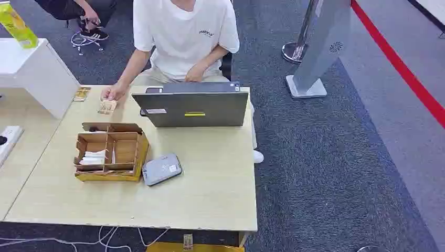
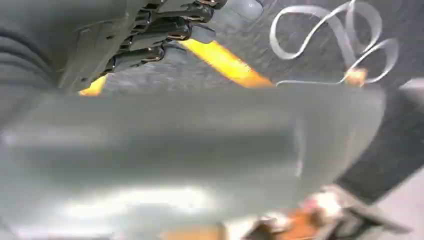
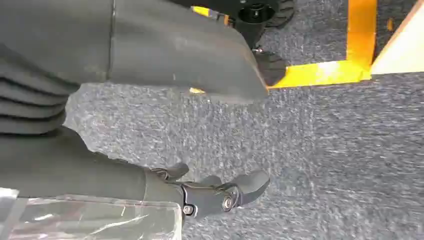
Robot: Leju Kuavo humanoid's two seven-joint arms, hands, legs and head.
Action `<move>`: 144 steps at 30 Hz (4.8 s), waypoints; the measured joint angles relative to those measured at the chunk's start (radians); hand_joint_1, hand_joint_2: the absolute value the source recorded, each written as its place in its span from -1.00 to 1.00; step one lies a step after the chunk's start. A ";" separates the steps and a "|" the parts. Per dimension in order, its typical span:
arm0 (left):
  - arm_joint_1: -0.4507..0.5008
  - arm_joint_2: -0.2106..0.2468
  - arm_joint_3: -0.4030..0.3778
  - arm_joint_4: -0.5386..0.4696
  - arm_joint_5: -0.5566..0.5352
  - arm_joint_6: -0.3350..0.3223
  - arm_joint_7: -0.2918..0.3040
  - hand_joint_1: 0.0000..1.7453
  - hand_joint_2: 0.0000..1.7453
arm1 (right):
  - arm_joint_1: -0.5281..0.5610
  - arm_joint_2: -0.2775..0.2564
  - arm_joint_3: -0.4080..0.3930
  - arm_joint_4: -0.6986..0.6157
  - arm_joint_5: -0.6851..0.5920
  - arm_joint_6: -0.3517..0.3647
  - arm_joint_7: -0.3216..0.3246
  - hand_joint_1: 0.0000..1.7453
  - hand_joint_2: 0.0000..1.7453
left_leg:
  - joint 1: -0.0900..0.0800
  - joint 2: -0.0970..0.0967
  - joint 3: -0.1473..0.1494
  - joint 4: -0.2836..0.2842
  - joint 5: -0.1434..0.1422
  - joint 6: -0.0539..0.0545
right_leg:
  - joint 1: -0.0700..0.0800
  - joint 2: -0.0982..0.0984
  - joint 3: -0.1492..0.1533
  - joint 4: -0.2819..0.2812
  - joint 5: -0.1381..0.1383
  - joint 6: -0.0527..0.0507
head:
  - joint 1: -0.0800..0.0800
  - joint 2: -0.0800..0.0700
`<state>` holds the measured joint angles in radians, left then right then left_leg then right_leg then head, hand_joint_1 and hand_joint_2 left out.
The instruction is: Pass the card to the sensor for recognition and then transmit it.
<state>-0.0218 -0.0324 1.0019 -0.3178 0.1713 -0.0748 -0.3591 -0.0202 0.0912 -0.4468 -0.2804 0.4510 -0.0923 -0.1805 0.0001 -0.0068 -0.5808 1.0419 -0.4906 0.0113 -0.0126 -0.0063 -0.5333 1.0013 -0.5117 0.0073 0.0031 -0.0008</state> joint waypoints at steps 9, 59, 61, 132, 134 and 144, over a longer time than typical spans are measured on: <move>-0.040 0.017 0.235 0.000 0.073 -0.037 -0.199 -1.00 1.00 | -0.027 0.027 -0.106 0.029 0.119 -0.021 -0.060 -1.00 -1.00 | 0.000 0.000 0.000 0.000 0.000 0.000 | 0.000 0.000 0.000 0.000 0.000 0.000 | 0.000 0.000; -0.383 0.137 -0.079 -1.113 -0.618 0.001 -0.056 -1.00 1.00 | -0.086 0.056 -0.227 0.061 0.273 -0.003 -0.050 -1.00 -1.00 | 0.001 0.003 0.000 0.000 0.003 -0.003 | 0.000 0.004 -0.002 0.002 0.003 -0.003 | -0.001 0.000; -0.390 0.155 -0.109 -1.097 -0.673 0.003 -0.029 -1.00 1.00 | -0.089 0.058 -0.231 0.061 0.281 -0.001 -0.047 -1.00 -1.00 | 0.001 0.004 0.000 0.000 0.003 -0.003 | 0.000 0.004 -0.002 0.002 0.003 -0.003 | -0.001 0.000; -0.406 0.248 -0.653 -0.857 -1.678 0.295 0.229 1.00 1.00 | -0.103 0.077 -0.347 0.069 0.423 0.030 -0.013 -1.00 -1.00 | 0.000 0.007 -0.001 0.002 0.004 -0.003 | 0.000 0.007 -0.009 0.001 0.005 -0.003 | -0.001 0.000; -0.347 0.170 -0.789 -1.020 -1.699 0.274 0.165 1.00 1.00 | -0.095 0.077 -0.373 0.069 0.401 0.021 -0.036 -1.00 -1.00 | -0.001 0.001 -0.003 0.002 0.004 -0.002 | -0.001 0.002 -0.006 0.001 0.005 -0.002 | -0.002 0.000; -0.246 0.116 -1.364 -1.332 -1.641 0.258 0.409 1.00 1.00 | -0.072 0.077 -0.446 0.069 0.404 0.015 -0.047 -1.00 -1.00 | -0.002 0.007 -0.008 0.003 0.004 -0.001 | -0.001 0.008 -0.011 0.001 0.008 0.002 | 0.004 0.000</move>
<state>-0.2674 0.0835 -0.3621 -1.6499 -1.4694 0.1827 0.0496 -0.0917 0.1678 -0.8930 -0.2117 0.8553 -0.0778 -0.2270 -0.0015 0.0004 -0.5892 1.0451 -0.4868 0.0104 -0.0131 0.0019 -0.5441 1.0024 -0.5036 0.0091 0.0069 -0.0008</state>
